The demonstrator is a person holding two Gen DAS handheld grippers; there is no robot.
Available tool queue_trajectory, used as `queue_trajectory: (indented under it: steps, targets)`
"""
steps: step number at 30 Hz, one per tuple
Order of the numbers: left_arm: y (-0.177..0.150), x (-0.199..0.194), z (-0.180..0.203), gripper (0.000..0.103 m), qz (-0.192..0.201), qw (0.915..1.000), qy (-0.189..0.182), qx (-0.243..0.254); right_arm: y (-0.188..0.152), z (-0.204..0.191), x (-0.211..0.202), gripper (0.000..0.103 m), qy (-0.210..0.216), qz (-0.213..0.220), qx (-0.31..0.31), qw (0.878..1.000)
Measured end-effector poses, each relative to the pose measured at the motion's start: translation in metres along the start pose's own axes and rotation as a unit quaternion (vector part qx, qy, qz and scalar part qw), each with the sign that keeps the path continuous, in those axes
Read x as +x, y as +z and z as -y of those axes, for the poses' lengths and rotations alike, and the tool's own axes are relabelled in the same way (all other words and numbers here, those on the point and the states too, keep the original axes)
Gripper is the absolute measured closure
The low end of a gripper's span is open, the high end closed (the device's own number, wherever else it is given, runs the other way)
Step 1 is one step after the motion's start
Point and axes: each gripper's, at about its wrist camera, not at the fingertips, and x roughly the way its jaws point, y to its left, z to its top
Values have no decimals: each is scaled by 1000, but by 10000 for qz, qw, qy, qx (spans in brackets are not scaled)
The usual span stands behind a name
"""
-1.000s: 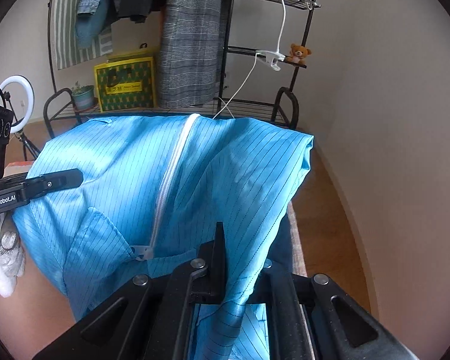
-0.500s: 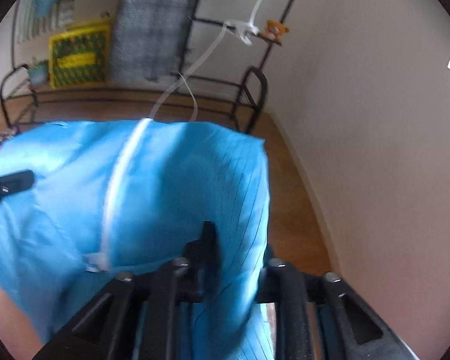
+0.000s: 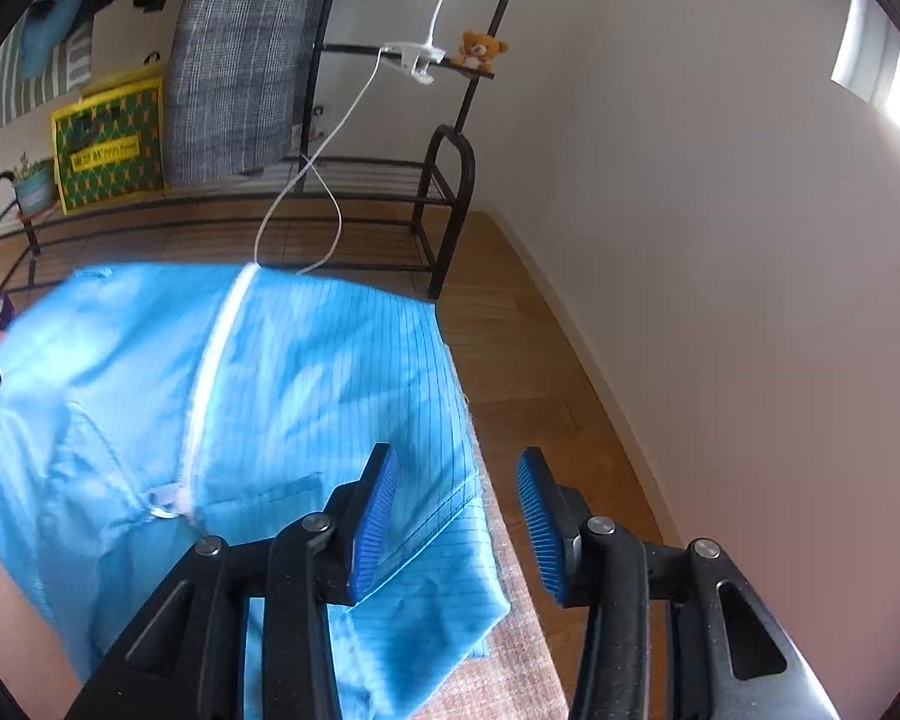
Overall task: Fold large clothes
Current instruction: 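Lower the coat bundle onto the bed and open both grippers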
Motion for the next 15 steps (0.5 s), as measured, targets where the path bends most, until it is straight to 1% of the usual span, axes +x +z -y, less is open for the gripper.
queue_trajectory:
  steps: [3,8,11,15]
  targets:
    - [2,-27,14,55,153,9997,-9,204,0,-1,-29,60,66,169,14,9998]
    - [0,-87,36,55,394,9984,-178,362,9,-7,-77,60,196,407,18,9990]
    - [-4,-128,50,55,535,9971,-236,496,6,-11,-113,60,308,597,40,9977]
    - [-14,-194,70,54,829,9933,-193,783,-5,-16,-168,59,491,903,87,9947]
